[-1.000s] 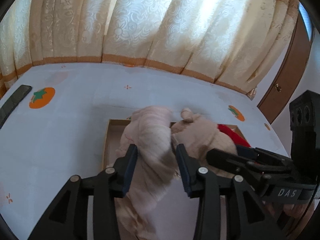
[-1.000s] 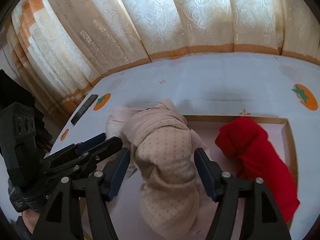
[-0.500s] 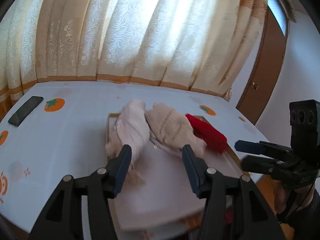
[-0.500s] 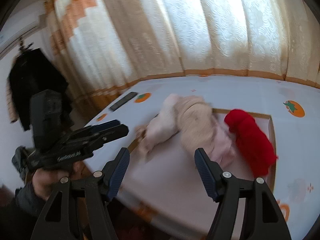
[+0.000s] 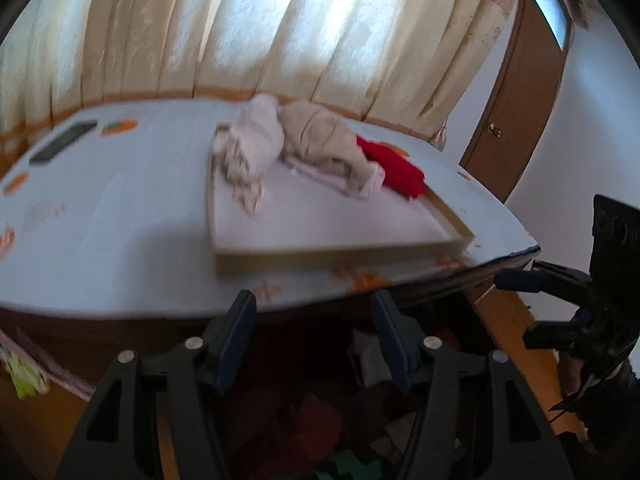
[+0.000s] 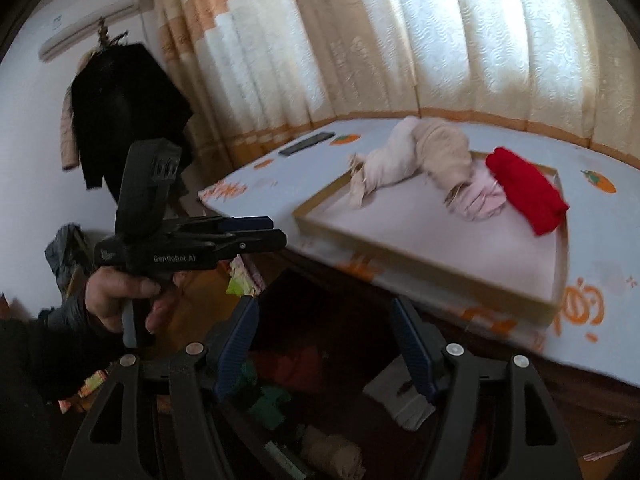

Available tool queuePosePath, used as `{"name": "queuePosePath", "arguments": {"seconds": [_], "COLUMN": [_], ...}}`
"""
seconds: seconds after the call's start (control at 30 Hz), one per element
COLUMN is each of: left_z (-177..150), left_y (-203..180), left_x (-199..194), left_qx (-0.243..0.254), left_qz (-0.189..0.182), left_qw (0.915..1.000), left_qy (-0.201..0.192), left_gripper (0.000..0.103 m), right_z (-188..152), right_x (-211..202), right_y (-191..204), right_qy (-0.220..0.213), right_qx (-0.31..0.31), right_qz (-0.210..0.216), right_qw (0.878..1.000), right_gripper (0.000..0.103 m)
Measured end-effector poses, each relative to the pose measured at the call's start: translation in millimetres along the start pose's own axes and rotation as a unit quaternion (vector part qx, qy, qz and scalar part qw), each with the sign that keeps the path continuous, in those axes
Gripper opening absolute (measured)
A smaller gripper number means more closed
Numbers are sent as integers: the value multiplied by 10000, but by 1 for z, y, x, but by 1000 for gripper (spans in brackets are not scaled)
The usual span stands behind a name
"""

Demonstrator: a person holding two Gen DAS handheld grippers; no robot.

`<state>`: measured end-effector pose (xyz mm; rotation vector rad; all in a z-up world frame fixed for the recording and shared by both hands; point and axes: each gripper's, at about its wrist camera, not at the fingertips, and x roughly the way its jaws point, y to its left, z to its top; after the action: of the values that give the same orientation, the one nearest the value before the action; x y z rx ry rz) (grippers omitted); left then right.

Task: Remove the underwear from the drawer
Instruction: 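Lower both open tools back down toward the open drawer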

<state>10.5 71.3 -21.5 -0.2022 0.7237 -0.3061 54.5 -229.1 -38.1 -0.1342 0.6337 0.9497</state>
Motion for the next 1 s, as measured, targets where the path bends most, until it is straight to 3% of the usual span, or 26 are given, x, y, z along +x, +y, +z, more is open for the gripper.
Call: {"name": "queuePosePath", "arguments": {"seconds": [0.17,0.37,0.6,0.8,1.0], "left_z": [-23,-44,-57,-61,-62], "left_y": [5,25,42,41,48], "left_x": [-14,-26,-24,-21,-20], "left_qx": [-116,-507,-834,-770,-911], "left_qz": [148,266,225,224,246], "left_qw": [9998,9982,9962,9968,9955], "left_qy": [-99,-185,-90,22,84], "left_gripper": [60,67,67,70,72], "right_z": [-26,-44,-55,-55,-59], "right_x": [21,56,112,141,167], "right_y": [10,32,44,43,48], "right_qy": [325,869,1689,2120,2713], "right_qx": [-139,-539,-647,-718,-973], "right_qz": [187,546,916,1066,1158], "right_qw": [9992,9933,9792,9688,9505], "right_gripper": [70,70,70,70,70]}}
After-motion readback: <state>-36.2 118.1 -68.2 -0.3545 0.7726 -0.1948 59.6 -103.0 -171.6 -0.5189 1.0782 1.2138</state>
